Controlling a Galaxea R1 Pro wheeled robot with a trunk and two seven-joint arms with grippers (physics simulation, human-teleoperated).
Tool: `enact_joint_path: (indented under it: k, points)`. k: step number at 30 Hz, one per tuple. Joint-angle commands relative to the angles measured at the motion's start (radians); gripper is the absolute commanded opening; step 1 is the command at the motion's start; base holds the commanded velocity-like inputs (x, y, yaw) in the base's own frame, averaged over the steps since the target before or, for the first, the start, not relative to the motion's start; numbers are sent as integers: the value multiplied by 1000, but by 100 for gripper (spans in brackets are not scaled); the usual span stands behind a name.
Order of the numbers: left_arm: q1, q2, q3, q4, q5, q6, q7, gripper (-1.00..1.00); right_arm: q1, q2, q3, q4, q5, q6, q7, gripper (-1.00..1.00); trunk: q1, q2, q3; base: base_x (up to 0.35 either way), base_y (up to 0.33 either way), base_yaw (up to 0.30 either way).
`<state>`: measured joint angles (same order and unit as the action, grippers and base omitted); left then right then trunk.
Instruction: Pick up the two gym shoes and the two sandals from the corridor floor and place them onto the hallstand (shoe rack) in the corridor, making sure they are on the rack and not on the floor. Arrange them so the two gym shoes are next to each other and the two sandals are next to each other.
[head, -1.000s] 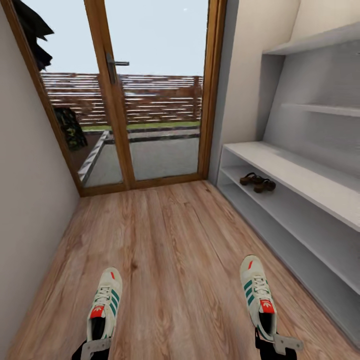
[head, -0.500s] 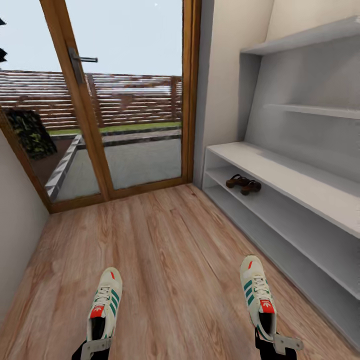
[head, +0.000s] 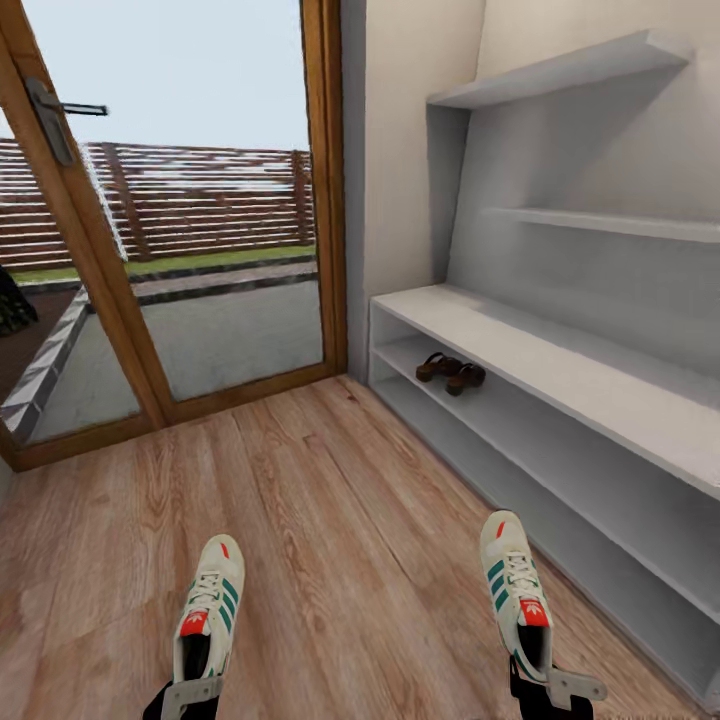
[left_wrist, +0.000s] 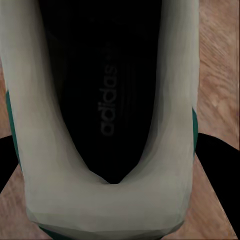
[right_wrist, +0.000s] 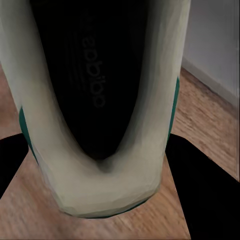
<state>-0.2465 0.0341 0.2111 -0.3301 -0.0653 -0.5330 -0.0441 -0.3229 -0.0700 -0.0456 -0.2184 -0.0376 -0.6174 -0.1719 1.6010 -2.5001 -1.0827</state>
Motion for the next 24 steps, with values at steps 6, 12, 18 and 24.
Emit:
enact_joint_path:
  k: [6, 12, 18, 24]
  points:
    - [0, 0, 8, 2, -8, -17, -5, -100, -1, 1, -2, 1, -4, -4, 3, -100, 0, 0, -1, 13, 0, -264]
    - [0, 0, 8, 2, -7, -18, -5, -100, -1, 1, -2, 1, -4, -4, 3, -100, 0, 0, -1, 2, 0, -264]
    - [0, 0, 9, 2, -5, -19, -5, -100, -1, 1, -2, 1, -4, -4, 3, -100, 0, 0, -1, 0, 78, -264]
    - [0, 0, 8, 2, -5, -19, -5, -100, -1, 1, -2, 1, -3, -4, 3, -100, 0, 0, -1, 0, 268, -264]
